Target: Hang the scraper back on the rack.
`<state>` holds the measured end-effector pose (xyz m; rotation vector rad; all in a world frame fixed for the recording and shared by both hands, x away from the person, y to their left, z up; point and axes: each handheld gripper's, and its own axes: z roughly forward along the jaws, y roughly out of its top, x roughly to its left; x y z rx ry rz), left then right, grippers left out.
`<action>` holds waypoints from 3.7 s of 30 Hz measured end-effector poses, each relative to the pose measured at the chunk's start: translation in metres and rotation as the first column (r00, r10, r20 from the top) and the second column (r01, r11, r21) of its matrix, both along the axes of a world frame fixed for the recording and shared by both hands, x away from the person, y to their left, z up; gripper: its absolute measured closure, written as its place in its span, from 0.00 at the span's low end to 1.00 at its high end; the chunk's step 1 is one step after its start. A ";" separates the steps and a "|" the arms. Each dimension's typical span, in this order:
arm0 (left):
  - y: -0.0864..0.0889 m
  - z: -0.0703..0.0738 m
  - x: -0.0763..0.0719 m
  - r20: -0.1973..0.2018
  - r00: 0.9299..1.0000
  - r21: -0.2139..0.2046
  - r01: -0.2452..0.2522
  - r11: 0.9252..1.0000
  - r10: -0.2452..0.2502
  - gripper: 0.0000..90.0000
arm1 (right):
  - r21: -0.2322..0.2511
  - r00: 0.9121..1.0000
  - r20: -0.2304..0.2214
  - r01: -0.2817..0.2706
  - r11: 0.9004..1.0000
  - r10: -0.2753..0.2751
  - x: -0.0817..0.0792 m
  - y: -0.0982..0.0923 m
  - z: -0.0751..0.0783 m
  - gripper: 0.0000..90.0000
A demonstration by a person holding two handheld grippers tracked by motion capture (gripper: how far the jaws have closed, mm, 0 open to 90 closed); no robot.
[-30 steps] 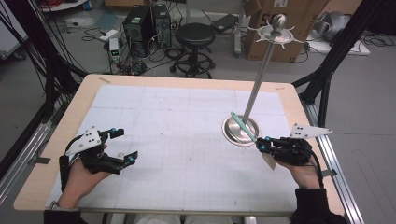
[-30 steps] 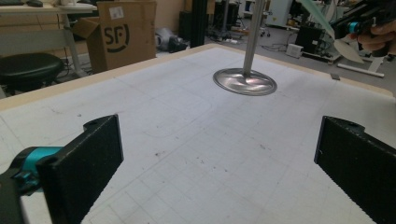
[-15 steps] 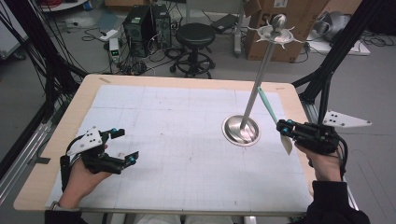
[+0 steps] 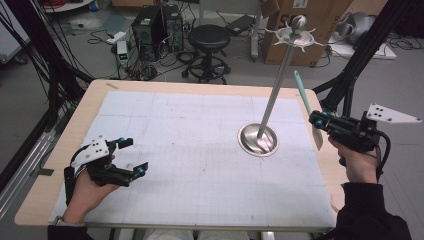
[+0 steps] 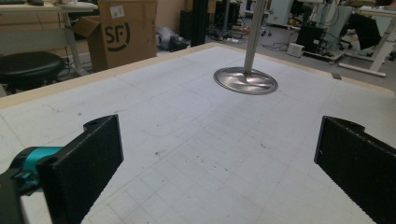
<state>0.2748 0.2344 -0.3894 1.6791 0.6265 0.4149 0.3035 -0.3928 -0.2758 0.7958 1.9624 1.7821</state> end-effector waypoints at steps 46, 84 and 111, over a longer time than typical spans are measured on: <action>0.005 -0.004 -0.001 -0.011 1.000 0.000 -0.014 1.000 0.014 0.02 | 0.151 0.995 0.044 0.080 0.985 -0.088 0.018 -0.025 0.023 0.90; 0.004 -0.004 0.000 -0.012 1.000 0.000 -0.009 1.000 0.009 0.02 | 0.080 0.986 0.030 0.160 0.984 -0.163 0.040 0.018 0.009 0.74; -0.002 0.002 0.008 0.008 1.000 -0.021 0.011 1.000 -0.010 0.02 | -0.115 0.994 -0.015 0.109 0.987 -0.111 -0.016 0.070 -0.077 0.01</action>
